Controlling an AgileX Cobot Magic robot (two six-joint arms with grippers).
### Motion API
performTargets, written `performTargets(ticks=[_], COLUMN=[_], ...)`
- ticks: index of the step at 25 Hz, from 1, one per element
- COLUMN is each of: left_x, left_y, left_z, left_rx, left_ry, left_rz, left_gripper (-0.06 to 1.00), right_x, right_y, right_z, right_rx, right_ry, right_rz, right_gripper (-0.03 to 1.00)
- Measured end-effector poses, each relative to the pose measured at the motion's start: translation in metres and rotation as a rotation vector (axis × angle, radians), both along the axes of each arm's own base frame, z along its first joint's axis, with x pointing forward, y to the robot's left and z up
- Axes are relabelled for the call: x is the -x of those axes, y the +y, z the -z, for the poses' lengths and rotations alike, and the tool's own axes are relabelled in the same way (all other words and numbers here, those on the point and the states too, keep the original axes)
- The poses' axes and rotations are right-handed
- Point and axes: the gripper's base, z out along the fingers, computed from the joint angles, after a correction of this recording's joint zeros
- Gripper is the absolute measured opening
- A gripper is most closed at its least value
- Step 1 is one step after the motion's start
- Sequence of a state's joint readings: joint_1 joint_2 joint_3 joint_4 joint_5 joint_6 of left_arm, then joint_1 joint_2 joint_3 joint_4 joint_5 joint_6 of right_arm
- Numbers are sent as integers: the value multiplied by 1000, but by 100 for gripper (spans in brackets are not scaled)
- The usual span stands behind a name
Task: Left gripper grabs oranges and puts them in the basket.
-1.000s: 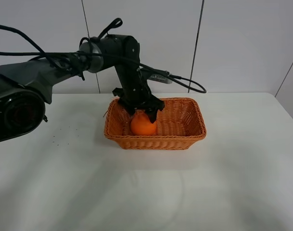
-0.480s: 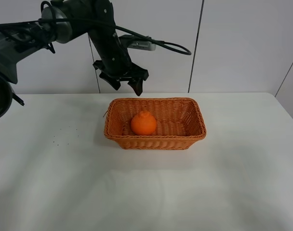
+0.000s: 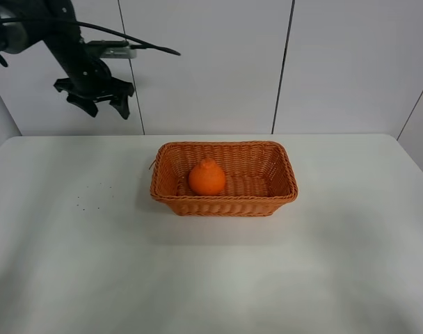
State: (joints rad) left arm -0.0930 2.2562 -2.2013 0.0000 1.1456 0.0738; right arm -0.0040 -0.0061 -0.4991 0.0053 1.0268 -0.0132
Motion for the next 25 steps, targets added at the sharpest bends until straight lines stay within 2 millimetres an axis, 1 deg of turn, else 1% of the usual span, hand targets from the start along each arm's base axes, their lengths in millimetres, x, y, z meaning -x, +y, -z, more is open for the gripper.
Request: performTargets(ticks=[3,5,6,11,16,21,23,25], left_x=[-1,0,0,4,21,50,67,88], left_y=[36,51,55,56,56,55,55,54], left_z=[5,10,11,11,-4,-25,-31,-40], left_rx=[-1,-1,-7,-2,1,8,7,6], left_ry=[14,32,39,65,84,90,108,114], left_rz=[-74,-104,-112,-116,-127,-151,-151,-151], left_gripper=[84,84,84,84,84,84,84,84], right_x=[0,0,0,0,0,0,0,0], right_y=[0,0,0,0,0,0,0,0], right_z=[0,0,0,0,0,0,0,0], right_rx=[0,0,0,0,0,0,0,0], right_ry=[0,0,0,0,0,0,0,0], right_rz=[0,0,0,0,0,0,0,0], right_gripper=[69,69,69,69,69,69,69,69])
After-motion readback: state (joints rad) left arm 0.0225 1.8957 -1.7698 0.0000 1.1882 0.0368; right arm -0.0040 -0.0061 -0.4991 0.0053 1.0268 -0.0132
